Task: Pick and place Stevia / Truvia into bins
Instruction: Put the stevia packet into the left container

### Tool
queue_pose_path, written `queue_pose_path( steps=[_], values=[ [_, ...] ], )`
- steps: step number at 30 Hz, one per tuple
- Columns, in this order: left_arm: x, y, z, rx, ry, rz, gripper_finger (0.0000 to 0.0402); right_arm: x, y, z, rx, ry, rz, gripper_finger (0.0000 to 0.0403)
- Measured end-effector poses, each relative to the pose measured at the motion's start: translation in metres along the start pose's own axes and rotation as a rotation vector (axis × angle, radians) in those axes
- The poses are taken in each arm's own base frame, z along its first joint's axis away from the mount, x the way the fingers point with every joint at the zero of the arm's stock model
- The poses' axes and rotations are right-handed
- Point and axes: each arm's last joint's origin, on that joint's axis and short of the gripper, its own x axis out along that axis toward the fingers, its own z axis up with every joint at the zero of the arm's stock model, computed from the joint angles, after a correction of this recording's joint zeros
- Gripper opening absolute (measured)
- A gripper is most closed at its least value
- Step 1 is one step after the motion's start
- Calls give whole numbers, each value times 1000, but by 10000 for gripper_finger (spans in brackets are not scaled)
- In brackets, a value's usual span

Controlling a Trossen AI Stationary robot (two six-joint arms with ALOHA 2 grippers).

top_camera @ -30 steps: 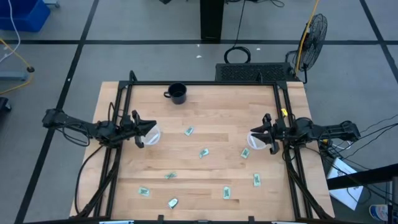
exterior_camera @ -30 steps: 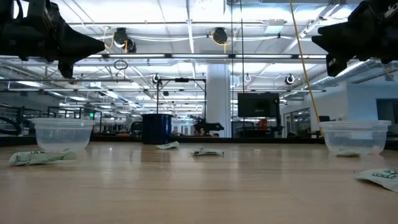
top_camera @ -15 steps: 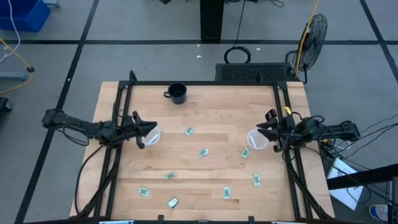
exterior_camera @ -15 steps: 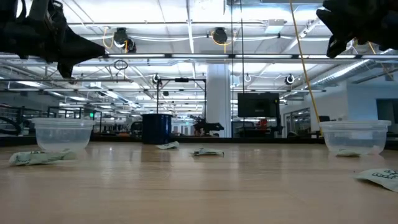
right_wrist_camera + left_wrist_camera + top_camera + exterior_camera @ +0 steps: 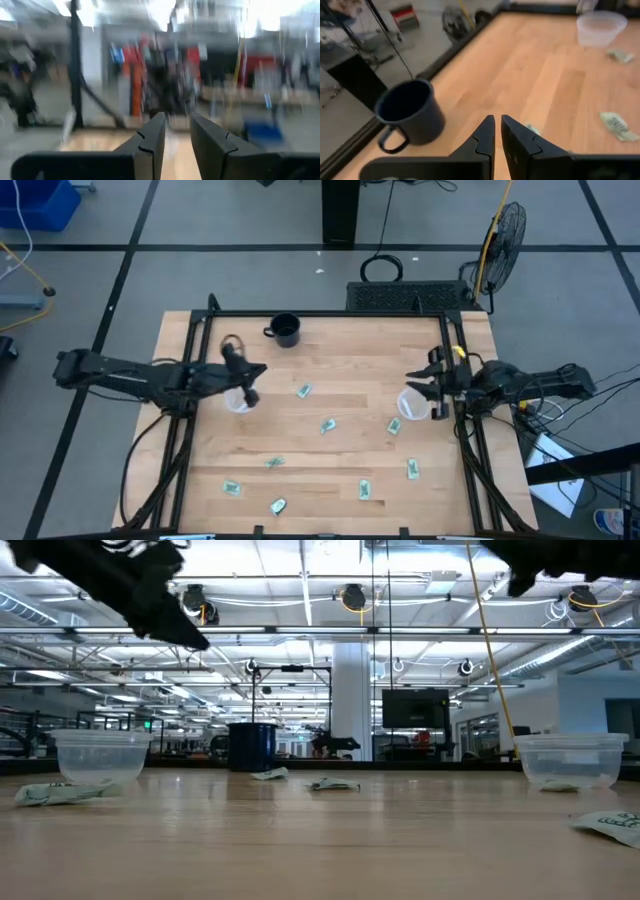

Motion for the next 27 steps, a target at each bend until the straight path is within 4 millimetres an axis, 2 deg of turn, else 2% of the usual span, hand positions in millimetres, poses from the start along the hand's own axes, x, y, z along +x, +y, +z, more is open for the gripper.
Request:
queue_pose_path(
  steps=[2,7,10,12,19,22,27],
  values=[
    [14,-5,4,14,41,-22,49,16,1,1,21,158,-20,84],
    [45,-19,13,101,79,-121,99,57,9,8,86,419,-16,84],
    [62,-27,15,136,121,-148,130,74,17,0,78,570,-1,84],
    [74,-30,10,139,170,-136,144,84,21,-5,69,604,9,84],
    [118,-45,-21,107,284,-151,150,91,30,-40,62,823,6,84],
    [134,-52,-33,106,291,-161,139,92,30,-48,58,873,-4,84],
    [159,-47,-55,78,372,-104,122,95,31,-50,22,863,13,84]
  ],
)
